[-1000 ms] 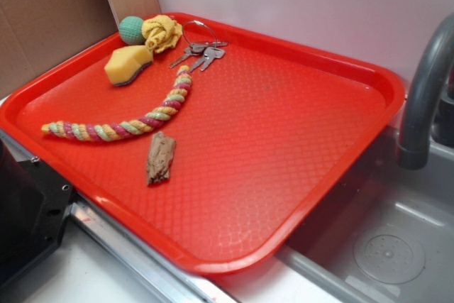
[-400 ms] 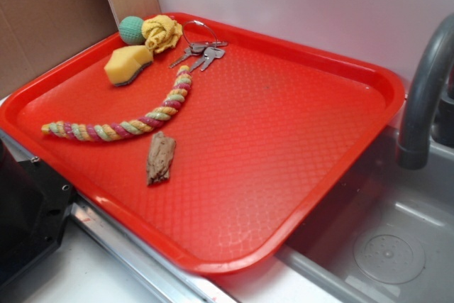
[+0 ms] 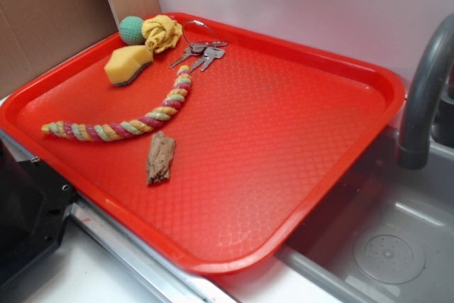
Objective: Grab the silver keys.
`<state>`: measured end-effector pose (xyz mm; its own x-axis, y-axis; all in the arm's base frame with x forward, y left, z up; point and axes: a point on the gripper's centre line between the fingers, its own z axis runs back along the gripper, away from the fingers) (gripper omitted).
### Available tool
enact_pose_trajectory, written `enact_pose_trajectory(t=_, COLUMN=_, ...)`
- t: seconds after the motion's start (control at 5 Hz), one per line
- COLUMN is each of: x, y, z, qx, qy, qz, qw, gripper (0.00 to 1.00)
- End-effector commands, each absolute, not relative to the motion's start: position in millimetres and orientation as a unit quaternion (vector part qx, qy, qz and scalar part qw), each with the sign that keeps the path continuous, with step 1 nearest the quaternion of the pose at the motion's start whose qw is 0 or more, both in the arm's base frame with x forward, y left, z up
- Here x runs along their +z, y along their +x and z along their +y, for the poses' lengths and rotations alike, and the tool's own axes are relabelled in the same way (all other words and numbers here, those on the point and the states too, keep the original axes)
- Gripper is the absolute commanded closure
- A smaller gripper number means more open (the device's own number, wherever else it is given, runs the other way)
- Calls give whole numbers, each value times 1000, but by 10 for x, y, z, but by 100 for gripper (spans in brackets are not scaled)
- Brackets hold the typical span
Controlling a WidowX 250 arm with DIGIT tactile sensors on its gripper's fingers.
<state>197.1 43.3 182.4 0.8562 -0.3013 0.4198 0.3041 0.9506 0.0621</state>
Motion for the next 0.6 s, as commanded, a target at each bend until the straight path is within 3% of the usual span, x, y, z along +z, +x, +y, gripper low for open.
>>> enact_pose_trajectory(t=0.0, x=1912, y=2032, z=416, qx=-155, qy=4, qz=-226, qw=962, gripper=0)
enact_pose_trajectory(t=0.2, x=1500, y=2504, z=519, qx=-171, qy=19, qz=-176, qw=969, gripper=0)
enact_pose_trajectory(t=0.4, x=1352, y=2761, z=614, qx=-192, qy=38, qz=-186, qw=963, gripper=0)
